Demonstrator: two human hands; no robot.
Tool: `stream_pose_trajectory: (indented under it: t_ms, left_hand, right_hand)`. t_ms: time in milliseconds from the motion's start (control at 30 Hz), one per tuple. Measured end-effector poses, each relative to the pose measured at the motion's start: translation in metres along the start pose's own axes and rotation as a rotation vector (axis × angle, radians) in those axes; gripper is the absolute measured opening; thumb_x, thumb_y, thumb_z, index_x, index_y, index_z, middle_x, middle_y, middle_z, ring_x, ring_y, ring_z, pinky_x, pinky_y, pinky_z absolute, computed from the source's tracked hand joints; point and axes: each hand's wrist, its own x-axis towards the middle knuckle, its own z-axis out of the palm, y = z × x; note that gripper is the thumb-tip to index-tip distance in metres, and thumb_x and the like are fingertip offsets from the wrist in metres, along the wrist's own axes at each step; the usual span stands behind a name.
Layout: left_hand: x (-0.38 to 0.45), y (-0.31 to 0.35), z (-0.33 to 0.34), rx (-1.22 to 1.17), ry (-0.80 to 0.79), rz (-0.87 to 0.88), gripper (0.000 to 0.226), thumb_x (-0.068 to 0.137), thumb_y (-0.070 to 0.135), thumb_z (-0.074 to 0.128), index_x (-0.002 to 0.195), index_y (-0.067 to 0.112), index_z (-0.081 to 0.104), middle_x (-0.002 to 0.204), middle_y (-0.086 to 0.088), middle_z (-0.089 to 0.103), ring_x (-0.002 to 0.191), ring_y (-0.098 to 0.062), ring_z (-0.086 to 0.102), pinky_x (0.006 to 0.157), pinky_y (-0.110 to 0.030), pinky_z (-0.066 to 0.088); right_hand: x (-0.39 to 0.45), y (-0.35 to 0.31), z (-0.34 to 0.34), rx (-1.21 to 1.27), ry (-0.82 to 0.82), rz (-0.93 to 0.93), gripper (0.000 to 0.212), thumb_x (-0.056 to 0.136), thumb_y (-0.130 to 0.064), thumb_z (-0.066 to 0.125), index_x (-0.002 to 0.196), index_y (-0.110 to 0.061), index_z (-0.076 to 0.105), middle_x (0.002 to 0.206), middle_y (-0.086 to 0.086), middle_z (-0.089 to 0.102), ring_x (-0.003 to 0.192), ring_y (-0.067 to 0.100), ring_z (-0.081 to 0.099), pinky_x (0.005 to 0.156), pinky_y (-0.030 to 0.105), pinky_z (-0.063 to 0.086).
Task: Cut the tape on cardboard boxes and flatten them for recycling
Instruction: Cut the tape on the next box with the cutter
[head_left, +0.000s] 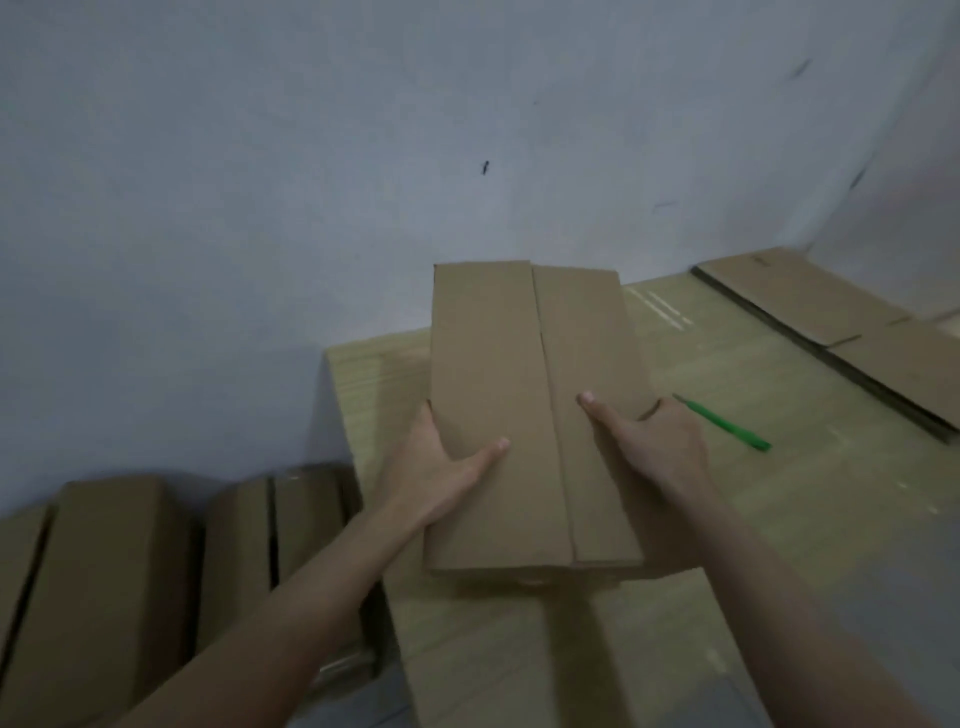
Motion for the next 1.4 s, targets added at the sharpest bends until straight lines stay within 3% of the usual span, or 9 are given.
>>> stream_pose_trajectory:
  t_ms: [133,300,467,733,867,967,1067,1267,1400]
  left_hand:
    - [0.027,0.020,0.068,-0.071,0.068,-0.121,0.069,0.076,0.046,0.073,0.133,0.019,0.043,0.129,-0.001,0.058,0.117,-0.021,0.055,0.092,-0.026,0.041]
    - [0.052,0.040,0.129,-0.126,0.282,-0.310,0.059,0.084,0.043,0.066,0.133,0.017,0.045,0.130,-0.004,0.058,0.118,-0.023,0.054,0.078,-0.022,0.034]
    - [0.066,0.048,0.164,-0.046,0.376,-0.364,0.062,0.083,0.054,0.060,0.132,0.018,0.045,0.128,-0.005,0.059,0.116,-0.027,0.055,0.090,-0.033,0.040]
    - [0.062,0.050,0.181,-0.257,0.481,-0.337,0.046,0.087,0.042,0.060,0.124,0.014,0.054,0.120,-0.007,0.061,0.098,-0.018,0.056,0.084,-0.028,0.041]
    - [0.069,0.061,0.178,-0.260,0.519,-0.310,0.046,0.086,0.041,0.062,0.120,0.011,0.055,0.116,-0.006,0.062,0.092,-0.019,0.059,0.077,-0.032,0.049]
    - [0.079,0.072,0.167,-0.090,0.455,-0.312,0.035,0.089,0.030,0.062,0.118,0.013,0.051,0.108,-0.001,0.058,0.086,-0.022,0.056,0.058,-0.029,0.044]
    - [0.083,0.071,0.166,0.027,0.402,-0.241,0.024,0.085,0.009,0.065,0.108,0.005,0.060,0.096,-0.008,0.063,0.092,-0.026,0.061,0.078,-0.028,0.044]
    - [0.065,0.071,0.168,0.216,0.469,0.168,0.006,0.079,0.008,0.068,0.075,0.014,0.068,0.067,0.005,0.065,0.070,-0.003,0.060,0.062,-0.006,0.041]
    - [0.070,0.080,0.167,0.367,0.527,0.416,0.024,0.072,0.018,0.066,0.094,0.008,0.068,0.088,-0.002,0.069,0.081,-0.006,0.056,0.069,-0.002,0.035]
  right_hand:
    - [0.078,0.035,-0.011,-0.048,-0.150,-0.026,0.079,0.067,-0.071,0.064,0.106,-0.002,0.066,0.108,0.015,0.068,0.102,0.030,0.063,0.084,0.035,0.051]
    - [0.154,0.070,-0.037,0.294,-0.583,0.019,0.034,0.085,-0.020,0.068,0.116,-0.008,0.064,0.099,0.002,0.072,0.080,0.010,0.067,0.066,0.019,0.052]
    - [0.172,0.094,-0.060,0.531,-0.849,0.253,0.009,0.089,-0.028,0.059,0.089,-0.019,0.060,0.065,-0.004,0.072,0.073,0.017,0.065,0.071,0.030,0.050]
    - [0.211,0.070,-0.075,0.423,-1.104,0.158,0.042,0.061,-0.030,0.077,0.097,-0.010,0.069,0.089,0.007,0.074,0.076,0.018,0.071,0.070,0.029,0.057]
    - [0.232,0.015,-0.089,0.148,-0.759,-0.290,0.106,0.034,-0.057,0.086,0.128,-0.024,0.049,0.119,0.000,0.063,0.105,0.024,0.060,0.090,0.043,0.050]
    - [0.219,-0.017,-0.104,-0.320,-0.292,-0.793,0.111,0.049,-0.062,0.077,0.141,-0.032,0.022,0.127,0.007,0.035,0.120,0.029,0.031,0.099,0.043,0.032]
    - [0.210,-0.018,-0.090,-0.539,0.047,-1.228,0.120,0.043,-0.054,0.079,0.143,-0.024,0.020,0.130,0.018,0.030,0.115,0.031,0.025,0.095,0.043,0.023]
    - [0.224,0.047,-0.021,-0.710,0.278,-1.679,0.093,0.054,-0.027,0.070,0.139,-0.023,0.034,0.125,0.023,0.036,0.110,0.033,0.036,0.094,0.045,0.028]
    - [0.234,0.092,-0.007,-0.643,0.054,-1.621,0.109,0.040,-0.054,0.082,0.135,-0.025,0.037,0.122,0.018,0.038,0.104,0.029,0.038,0.087,0.041,0.027]
